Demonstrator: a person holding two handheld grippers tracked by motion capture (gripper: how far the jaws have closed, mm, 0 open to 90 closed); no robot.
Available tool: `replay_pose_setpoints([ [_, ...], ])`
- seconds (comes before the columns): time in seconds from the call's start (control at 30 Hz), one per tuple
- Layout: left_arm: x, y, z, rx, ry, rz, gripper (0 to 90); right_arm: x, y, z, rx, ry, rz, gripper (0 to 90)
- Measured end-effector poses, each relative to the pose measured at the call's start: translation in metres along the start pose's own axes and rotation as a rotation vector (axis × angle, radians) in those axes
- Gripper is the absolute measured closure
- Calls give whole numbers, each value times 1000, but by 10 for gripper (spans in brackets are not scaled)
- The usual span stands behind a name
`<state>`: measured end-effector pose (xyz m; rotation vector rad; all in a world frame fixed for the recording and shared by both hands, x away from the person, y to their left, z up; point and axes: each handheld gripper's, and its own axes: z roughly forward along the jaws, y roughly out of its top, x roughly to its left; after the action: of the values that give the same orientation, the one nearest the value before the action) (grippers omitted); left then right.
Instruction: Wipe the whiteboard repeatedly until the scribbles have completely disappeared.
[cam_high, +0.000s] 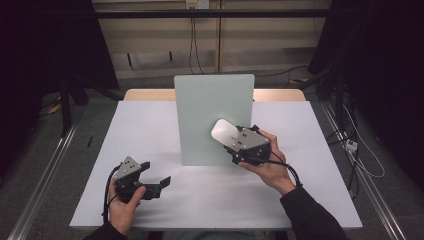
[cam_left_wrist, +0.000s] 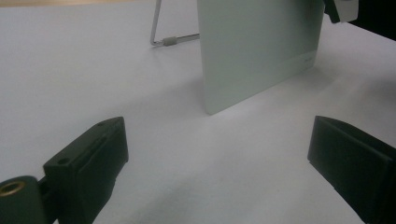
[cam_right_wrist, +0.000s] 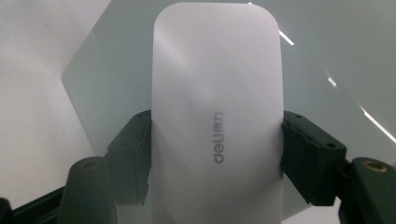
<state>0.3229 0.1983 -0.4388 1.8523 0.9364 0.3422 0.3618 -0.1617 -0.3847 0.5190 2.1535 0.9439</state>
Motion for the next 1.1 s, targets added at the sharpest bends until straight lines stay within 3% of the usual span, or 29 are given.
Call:
replay_pose_setpoints([
  [0.2, 0, 0, 0, 2, 0, 2, 49, 3, -4, 1, -1, 4, -4, 318],
  [0.47, 0, 0, 0, 1, -1, -1, 49, -32, 7, -18, -50, -106, 41, 318],
  [0.6, 1, 0, 0, 1, 0, 1, 49, -38, 7, -22, -58, -130, 51, 318],
  [0.77, 0, 0, 0, 2, 0, 2, 49, -24, -1, -16, -33, -101, 26, 318],
  [1.1, 0, 0, 0, 1, 0, 2, 49, 12, -21, -2, 33, 2, -16, 318],
])
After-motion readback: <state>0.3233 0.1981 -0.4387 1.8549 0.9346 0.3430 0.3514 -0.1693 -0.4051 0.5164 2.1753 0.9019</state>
